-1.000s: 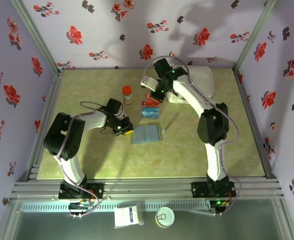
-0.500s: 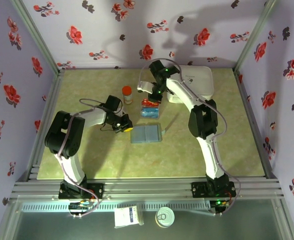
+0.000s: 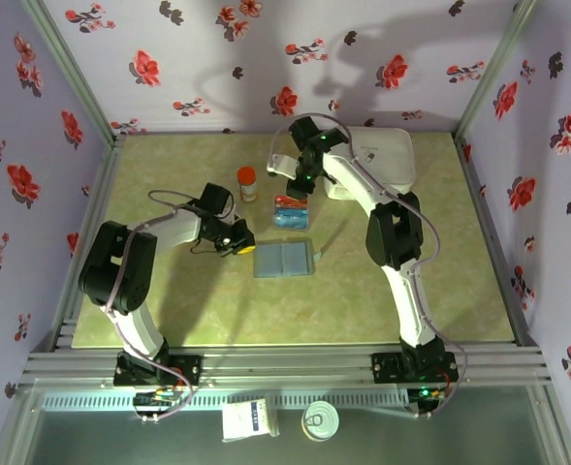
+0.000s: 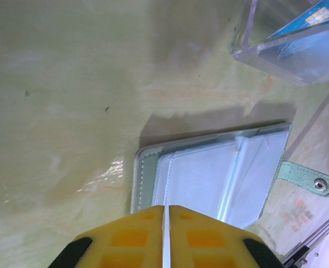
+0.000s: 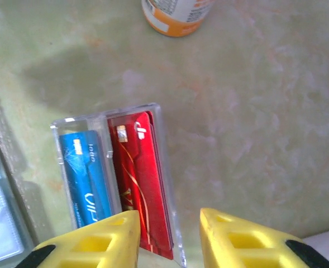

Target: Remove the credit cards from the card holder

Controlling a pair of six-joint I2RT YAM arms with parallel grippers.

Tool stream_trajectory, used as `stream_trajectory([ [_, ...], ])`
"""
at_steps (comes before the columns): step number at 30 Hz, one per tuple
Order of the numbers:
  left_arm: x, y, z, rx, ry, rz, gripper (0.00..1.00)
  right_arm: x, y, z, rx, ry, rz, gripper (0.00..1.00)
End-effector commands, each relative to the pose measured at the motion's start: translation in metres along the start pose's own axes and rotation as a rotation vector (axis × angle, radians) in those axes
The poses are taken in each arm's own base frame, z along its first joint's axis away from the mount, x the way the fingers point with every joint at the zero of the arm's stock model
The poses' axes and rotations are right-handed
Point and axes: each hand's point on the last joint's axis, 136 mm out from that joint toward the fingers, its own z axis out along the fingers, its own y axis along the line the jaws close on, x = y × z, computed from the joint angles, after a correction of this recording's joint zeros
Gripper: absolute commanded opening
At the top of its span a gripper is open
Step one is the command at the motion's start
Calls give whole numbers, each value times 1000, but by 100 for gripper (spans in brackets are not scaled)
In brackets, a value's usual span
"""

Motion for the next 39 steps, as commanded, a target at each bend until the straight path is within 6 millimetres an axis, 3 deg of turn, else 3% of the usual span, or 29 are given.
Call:
stream_trajectory([
  [1, 9, 7, -5, -10, 11, 6, 10, -12, -17, -36, 137, -63, 114, 39],
  [6, 16, 8, -2, 9, 26, 6, 7, -24, -8, -58, 223, -189, 330, 44],
  [12, 28, 8, 2, 17, 37, 12, 6, -23, 27, -52, 220, -237, 697, 39],
  [19, 39, 2, 8, 27, 45, 30, 5, -23, 107, -16, -5, -141, 1039, 31],
  [23, 40, 7, 12, 17, 46, 22, 4, -20, 150, 6, -98, -92, 1110, 32],
  [26, 40, 10, 15, 7, 54, 19, 4, -12, 170, 24, -145, -36, 1152, 33],
  [33, 45, 25, 17, -55, 64, 15, 3, -12, 201, 56, -271, -21, 1216, 35],
  [39, 48, 33, 21, -75, 78, 6, 3, 5, 204, 72, -234, 32, 1236, 35],
])
